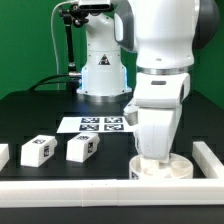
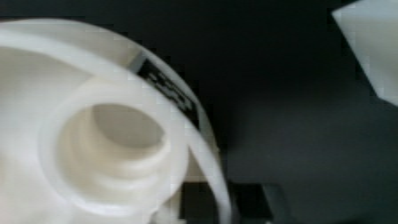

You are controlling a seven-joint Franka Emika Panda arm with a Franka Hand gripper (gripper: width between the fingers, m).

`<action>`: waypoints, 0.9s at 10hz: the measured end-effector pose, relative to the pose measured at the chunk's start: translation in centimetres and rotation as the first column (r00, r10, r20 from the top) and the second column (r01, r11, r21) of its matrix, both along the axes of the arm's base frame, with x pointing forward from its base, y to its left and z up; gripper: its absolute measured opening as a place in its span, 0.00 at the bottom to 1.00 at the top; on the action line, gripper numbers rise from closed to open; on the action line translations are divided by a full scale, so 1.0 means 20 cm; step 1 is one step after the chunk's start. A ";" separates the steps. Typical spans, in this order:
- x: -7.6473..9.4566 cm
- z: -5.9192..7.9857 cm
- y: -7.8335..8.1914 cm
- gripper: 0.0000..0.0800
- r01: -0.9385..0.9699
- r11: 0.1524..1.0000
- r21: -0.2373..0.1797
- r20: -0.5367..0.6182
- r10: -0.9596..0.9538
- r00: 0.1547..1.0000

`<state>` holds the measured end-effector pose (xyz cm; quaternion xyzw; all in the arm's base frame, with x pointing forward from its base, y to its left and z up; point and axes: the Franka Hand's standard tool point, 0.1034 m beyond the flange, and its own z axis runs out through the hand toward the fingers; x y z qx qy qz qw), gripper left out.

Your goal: Assemble stool

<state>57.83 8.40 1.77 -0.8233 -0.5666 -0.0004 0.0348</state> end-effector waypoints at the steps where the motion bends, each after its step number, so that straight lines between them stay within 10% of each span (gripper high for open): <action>1: 0.00 0.00 0.04 0.04 0.018 1.000 0.001 0.003 -0.018 1.000; 5: 0.00 0.01 0.06 0.04 0.023 1.000 0.001 0.005 -0.023 1.000; 8: 0.00 0.01 0.06 0.52 0.024 1.000 0.001 0.005 -0.024 1.000; 9: 0.00 0.03 0.06 0.52 0.026 1.000 0.000 0.007 -0.026 1.000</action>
Offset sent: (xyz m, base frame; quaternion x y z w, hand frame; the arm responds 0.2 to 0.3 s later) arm 0.0037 -0.0041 0.0147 -0.0208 0.0055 0.0216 0.9995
